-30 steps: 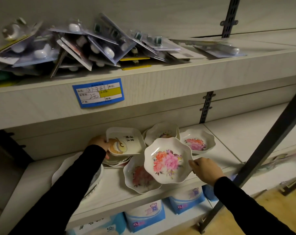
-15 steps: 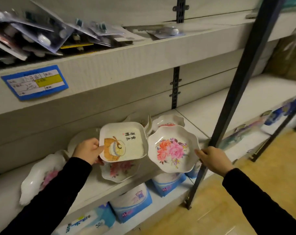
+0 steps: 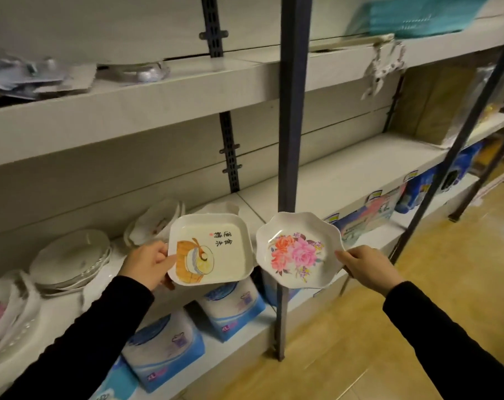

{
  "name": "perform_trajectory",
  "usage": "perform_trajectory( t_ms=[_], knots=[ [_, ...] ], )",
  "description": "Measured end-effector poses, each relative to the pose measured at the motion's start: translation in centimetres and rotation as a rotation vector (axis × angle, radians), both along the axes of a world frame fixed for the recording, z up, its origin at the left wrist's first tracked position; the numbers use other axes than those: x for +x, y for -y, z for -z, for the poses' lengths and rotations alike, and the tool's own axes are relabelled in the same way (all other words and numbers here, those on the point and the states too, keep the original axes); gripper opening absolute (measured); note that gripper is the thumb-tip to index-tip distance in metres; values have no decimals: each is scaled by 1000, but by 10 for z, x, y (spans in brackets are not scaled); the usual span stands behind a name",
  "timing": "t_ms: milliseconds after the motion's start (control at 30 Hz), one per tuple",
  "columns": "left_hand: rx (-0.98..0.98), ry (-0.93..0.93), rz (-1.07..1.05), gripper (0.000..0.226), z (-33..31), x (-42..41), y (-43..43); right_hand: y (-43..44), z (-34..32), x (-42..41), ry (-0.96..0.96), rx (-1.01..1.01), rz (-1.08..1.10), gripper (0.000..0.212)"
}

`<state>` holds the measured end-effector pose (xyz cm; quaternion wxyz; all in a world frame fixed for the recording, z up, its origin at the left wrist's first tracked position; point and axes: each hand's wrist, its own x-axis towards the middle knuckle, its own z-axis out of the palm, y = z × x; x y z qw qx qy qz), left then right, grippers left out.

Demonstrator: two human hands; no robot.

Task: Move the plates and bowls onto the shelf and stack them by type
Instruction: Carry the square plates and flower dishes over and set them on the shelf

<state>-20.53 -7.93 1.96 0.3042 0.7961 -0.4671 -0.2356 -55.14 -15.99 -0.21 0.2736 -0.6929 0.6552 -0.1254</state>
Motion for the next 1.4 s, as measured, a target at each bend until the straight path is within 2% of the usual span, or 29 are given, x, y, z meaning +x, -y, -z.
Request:
perform_trajectory(
  t_ms=[400,833,1000,1200,1400],
  knots=[
    [11,24,26,29,7,-160,53,63,3,-155,49,26,72,46],
    [12,83,-1,14,16,-253,161,197,11,-234,9,68,109,46],
    [-1,75,-47,17,17,-274,205,265,3,-262,5,52,16,46],
    [2,-28,-149,28,20,-299,239,340,11,-275,20,58,-86,46],
    [-7,-89,-356,16,30,-323,276,417,20,-277,-8,73,-251,40]
  ],
)
